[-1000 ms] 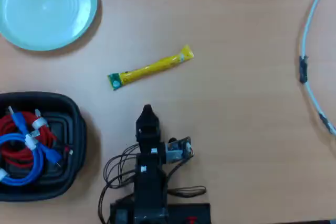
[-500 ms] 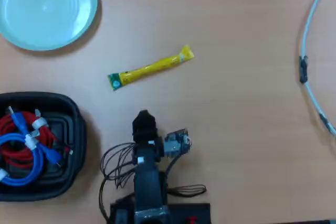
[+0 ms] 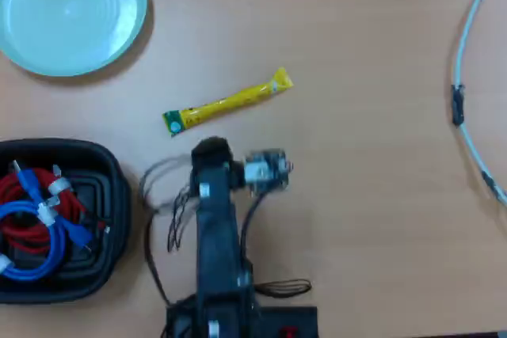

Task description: Pick up the yellow instant coffee stick, then put it in the black bowl

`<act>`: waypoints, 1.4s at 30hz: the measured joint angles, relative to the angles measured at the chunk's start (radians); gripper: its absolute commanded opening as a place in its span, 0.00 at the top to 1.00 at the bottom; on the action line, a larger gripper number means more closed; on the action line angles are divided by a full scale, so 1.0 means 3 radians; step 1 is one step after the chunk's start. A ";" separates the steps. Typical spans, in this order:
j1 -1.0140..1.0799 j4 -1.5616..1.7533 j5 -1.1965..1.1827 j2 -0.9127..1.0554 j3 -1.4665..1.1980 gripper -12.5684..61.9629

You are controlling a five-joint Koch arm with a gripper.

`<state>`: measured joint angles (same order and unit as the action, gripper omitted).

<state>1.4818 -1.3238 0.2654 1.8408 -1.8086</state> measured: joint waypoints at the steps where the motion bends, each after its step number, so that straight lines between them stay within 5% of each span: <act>1: 0.0000 -0.0077 0.0010 -0.0225 0.0245 0.44; 8: 0.0005 -0.0399 0.0470 -0.1549 0.1411 0.44; 17: 0.0066 -0.0460 0.1329 -0.2066 0.1974 0.43; 42: 0.0092 -0.0660 0.1386 -0.3375 0.3140 0.44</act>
<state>1.5094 -1.5217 0.6811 0.8283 -0.8667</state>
